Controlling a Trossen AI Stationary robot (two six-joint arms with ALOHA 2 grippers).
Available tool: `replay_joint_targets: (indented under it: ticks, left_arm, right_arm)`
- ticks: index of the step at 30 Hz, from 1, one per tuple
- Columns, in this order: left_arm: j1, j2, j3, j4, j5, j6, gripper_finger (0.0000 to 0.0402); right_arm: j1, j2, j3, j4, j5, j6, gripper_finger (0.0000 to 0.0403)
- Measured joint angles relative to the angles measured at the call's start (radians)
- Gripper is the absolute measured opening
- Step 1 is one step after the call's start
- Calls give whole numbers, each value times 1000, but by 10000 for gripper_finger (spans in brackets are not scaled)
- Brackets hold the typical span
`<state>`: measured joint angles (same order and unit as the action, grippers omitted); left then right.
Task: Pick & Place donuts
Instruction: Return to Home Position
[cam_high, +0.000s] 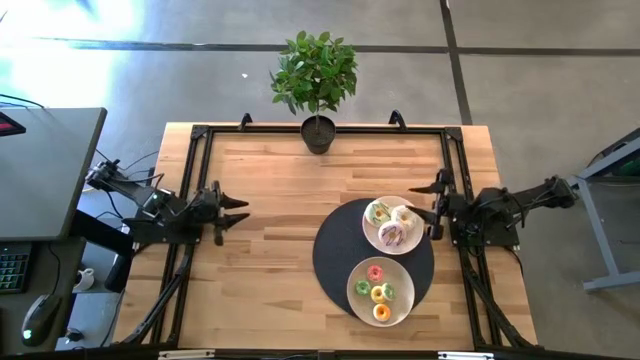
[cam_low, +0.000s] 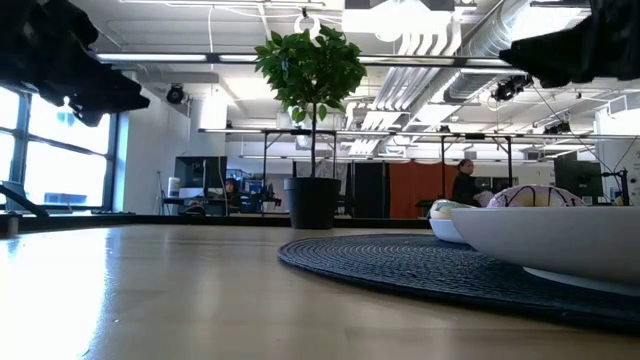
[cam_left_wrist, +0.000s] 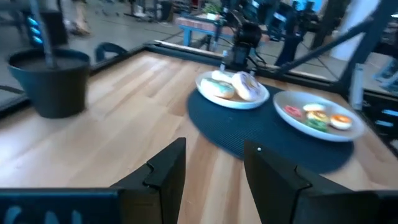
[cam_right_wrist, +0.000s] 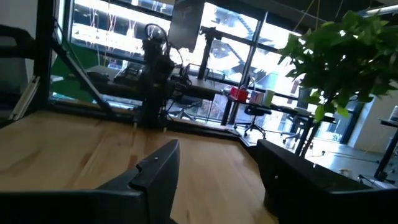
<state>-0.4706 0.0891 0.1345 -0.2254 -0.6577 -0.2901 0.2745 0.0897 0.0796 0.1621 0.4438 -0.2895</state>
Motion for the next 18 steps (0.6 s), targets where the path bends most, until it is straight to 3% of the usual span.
replay_joint_targets:
  ticks: [7,15,18]
  left_arm:
    - [0,0,0,67,-28,129,158]
    - [0,0,-3,79,-2,111,158]
    - [0,0,-60,225,55,162,158]
  right_arm:
    - [0,0,-38,17,-53,1,209]
    - [0,1,-46,23,-53,3,210]
    - [0,1,-46,23,-54,4,209]
